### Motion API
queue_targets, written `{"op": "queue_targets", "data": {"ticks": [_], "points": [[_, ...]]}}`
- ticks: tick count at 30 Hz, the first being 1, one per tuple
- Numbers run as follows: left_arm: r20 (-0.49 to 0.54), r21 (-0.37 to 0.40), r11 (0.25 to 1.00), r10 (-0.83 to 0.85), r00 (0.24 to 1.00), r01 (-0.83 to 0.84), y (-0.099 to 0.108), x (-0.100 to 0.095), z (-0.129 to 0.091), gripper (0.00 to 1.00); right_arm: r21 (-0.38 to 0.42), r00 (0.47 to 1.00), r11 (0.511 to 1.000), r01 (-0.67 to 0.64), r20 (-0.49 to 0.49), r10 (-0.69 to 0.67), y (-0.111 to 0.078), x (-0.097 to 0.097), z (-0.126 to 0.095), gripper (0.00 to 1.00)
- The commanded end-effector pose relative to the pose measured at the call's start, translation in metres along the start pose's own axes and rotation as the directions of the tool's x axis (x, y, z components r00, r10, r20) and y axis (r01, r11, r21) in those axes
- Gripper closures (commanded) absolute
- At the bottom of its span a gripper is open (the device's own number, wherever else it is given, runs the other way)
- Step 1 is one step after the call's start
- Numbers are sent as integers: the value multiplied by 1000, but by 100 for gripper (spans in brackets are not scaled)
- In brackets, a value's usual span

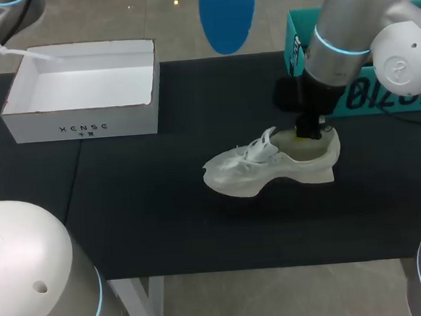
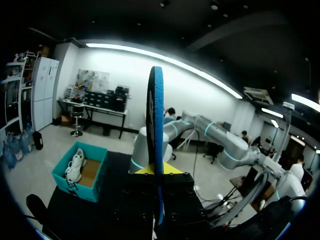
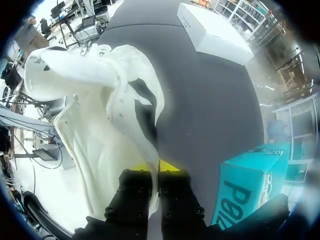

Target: Take the shoe out of the shoebox, open the shoe tongue, remove and reinsert the insole, then place the shoe into the shoebox

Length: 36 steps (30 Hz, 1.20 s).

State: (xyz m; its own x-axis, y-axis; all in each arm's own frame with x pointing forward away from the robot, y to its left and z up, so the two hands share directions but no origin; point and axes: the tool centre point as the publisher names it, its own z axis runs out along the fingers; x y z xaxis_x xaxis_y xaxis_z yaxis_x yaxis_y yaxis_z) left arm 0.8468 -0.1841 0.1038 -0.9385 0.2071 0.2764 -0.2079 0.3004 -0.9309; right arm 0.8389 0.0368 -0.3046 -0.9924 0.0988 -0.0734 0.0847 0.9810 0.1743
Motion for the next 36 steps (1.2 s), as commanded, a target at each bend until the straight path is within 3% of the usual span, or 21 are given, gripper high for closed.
{"op": "queue_targets", "data": {"ticks": [1, 2, 3, 6, 8, 11, 13, 17, 21, 28, 29, 36], "points": [[-3, -1, 1000, 1, 1000, -1, 0, -1, 0, 100, 1, 1000, 1000, 0, 0, 0, 0, 0, -1, 100], [-3, -1, 1000, 1, 1000, -1, 0, -1, 0, 100, 1, 1000, 1000, 0, 0, 0, 0, 0, -1, 100], [-3, -1, 1000, 1, 1000, -1, 0, -1, 0, 100, 8, 986, 987, -162, 49, 162, -1, -10, 2, 100], [-3, -1, 1000, 1, 1000, -1, 0, -1, 0, 100, -11, 852, 866, -500, 172, 494, -15, -22, 5, 100], [-3, -1, 1000, 1, 1000, -1, 0, -1, 0, 100, -99, 715, 731, -675, 157, 682, -22, -22, 2, 100], [-3, -1, 1000, 1, 1000, -1, 0, -1, 0, 100, -212, 526, 543, -813, 135, 840, -30, -15, 0, 100], [-3, -1, 1000, 1, 1000, -1, 0, -1, 0, 100, -282, 374, 377, -882, 66, 925, -35, -10, 1, 100], [-3, -1, 1000, 1, 1000, -1, 0, -1, 0, 100, -334, 120, 79, -939, -103, 987, -43, 0, 2, 100], [-3, -1, 1000, 1, 1000, -1, 0, -1, 0, 100, -359, -64, -141, -923, -220, 973, -48, 9, 5, 100], [-3, -1, 1000, 1, 1000, -1, 0, -1, 0, 100, -347, -282, -383, -856, -308, 909, -53, 22, 13, 100], [-3, -1, 1000, 1, 1000, -1, 0, -1, 0, 100, -330, -287, -400, -855, -341, 895, -52, 23, 15, 100], [-3, -1, 1000, 1, 1000, -1, 0, -1, 0, 100, -337, -279, -395, -854, -344, 897, -48, 26, 16, 100]]}}
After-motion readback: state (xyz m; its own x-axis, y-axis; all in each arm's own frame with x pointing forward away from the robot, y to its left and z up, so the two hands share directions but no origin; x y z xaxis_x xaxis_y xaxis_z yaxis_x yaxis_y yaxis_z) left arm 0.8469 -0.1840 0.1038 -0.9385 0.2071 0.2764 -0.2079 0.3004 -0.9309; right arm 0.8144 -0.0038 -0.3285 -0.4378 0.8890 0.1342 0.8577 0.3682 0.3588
